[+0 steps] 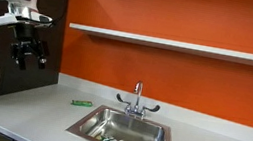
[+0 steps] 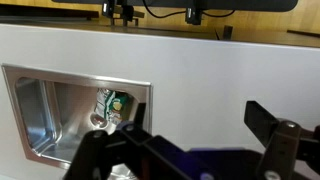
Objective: Take the bag of lays out of the sink and place them on the counter to the left of the sink
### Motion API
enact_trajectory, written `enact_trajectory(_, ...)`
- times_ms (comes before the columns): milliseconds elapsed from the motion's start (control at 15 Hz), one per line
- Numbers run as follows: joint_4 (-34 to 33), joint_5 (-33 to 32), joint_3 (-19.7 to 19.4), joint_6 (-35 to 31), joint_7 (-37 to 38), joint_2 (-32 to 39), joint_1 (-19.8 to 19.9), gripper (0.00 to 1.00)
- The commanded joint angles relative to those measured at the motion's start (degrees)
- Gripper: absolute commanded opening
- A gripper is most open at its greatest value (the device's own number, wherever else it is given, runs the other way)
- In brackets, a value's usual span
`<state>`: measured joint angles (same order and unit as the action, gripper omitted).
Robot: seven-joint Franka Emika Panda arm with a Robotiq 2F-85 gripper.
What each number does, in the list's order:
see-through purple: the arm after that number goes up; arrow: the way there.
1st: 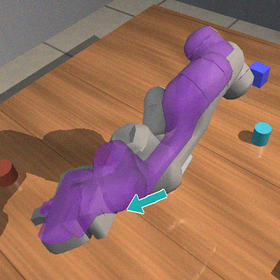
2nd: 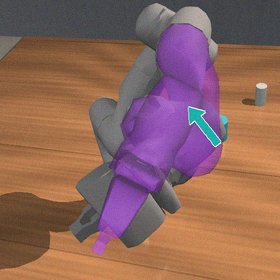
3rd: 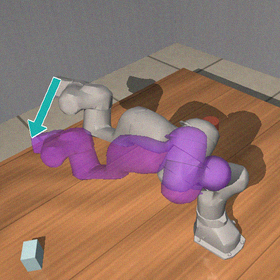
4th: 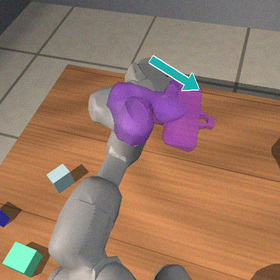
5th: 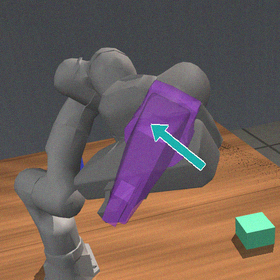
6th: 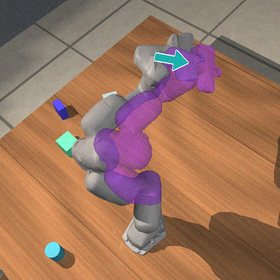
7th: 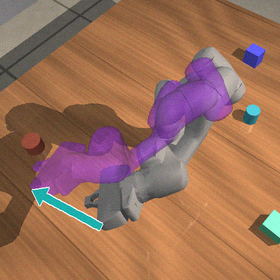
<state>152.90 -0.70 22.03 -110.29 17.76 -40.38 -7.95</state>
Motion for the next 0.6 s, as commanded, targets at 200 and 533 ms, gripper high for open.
enact_trajectory(200, -0.31, -2.24, -2.79, -2.18, 0.97, 2.59, 1.15, 1.0)
enact_trajectory(533, -0.64, -5.66, -6.34, -6.61, 1.67, 6.99, 4.86, 1.0)
